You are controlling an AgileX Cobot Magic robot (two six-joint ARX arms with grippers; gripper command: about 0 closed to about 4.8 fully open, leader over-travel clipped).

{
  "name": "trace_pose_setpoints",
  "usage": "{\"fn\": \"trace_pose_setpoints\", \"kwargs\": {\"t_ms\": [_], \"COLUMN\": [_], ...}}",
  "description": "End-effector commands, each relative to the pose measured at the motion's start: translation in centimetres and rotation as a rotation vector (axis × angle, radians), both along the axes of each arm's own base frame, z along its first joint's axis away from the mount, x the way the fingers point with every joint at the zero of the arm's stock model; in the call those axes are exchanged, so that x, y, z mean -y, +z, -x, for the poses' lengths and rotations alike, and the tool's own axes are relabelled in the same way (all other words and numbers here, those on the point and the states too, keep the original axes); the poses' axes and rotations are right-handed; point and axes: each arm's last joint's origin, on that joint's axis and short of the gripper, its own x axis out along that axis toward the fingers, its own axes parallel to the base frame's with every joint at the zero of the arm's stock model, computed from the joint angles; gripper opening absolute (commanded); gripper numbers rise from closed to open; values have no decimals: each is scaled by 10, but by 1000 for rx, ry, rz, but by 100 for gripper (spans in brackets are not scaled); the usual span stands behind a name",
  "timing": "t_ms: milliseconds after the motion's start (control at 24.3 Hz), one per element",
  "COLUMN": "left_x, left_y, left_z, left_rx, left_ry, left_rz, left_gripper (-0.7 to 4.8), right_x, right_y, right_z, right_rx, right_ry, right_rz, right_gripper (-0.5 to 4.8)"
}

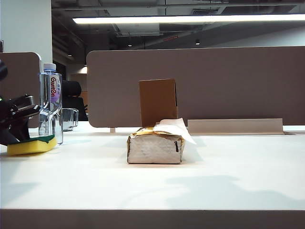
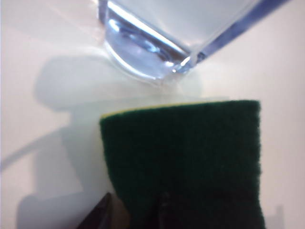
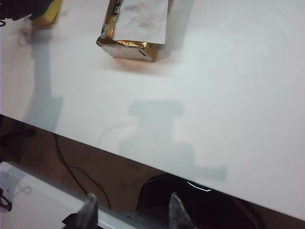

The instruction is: Move the sponge from right to left to wipe the table, avoiding obstacles on the table, and finally reaching the bottle of mineral water.

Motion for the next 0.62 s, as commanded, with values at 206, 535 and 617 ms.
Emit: {"fn": "trace_pose_setpoints", "kwargs": {"t_ms": [206,535,617], "left_x": [-2,-1,-1], "left_y": [16,21,30], "left_z": [5,7,10], "left_rx": [16,12,34], "left_ry": [25,12,13], "left_rz": [-33,-12,-18], "left_gripper": [242,314,314], "right_x": [0,0,0], "right_y": [2,2,2], "right_z": [1,1,1], "right_rx": [10,10,10], "right_ry": [1,1,1], "right_rz": [-3,-3,-2], "right_gripper": [198,198,198]}}
